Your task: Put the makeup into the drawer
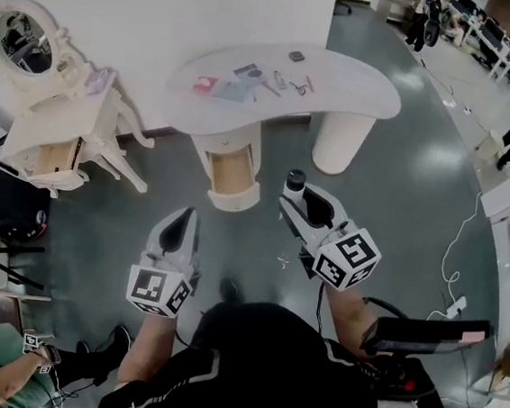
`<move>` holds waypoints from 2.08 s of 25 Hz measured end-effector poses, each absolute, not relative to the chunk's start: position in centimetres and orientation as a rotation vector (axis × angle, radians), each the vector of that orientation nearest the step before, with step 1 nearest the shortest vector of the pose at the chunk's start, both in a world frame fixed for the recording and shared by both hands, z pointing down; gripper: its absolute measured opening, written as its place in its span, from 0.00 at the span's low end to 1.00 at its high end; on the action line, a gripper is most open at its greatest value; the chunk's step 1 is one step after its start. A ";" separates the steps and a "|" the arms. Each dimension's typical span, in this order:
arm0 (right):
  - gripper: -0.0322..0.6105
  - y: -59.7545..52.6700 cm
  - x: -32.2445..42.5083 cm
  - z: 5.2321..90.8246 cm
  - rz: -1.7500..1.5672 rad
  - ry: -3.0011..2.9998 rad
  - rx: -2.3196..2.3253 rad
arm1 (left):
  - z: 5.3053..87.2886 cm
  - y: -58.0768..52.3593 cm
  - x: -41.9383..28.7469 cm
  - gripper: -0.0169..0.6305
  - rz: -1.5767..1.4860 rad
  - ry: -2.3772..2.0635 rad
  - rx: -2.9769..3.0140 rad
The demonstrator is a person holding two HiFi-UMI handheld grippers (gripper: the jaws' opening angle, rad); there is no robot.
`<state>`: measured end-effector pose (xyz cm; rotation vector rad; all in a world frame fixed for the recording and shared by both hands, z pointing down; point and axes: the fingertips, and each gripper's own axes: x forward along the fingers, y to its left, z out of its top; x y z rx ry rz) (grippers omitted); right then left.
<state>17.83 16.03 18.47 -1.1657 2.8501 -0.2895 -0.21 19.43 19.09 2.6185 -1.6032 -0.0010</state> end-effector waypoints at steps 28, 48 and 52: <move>0.32 -0.8 8.5 21.5 -0.360 2.899 -1.271 | 22.0 2.9 -9.3 0.03 -0.034 -1.597 2.595; 0.32 -14.7 6.0 27.5 -0.315 3.211 -0.849 | 27.1 -10.3 -7.1 0.03 0.119 -1.698 2.424; 0.32 -15.1 4.2 29.6 -0.283 3.261 -0.762 | 29.5 -10.9 -7.3 0.03 0.141 -1.680 2.402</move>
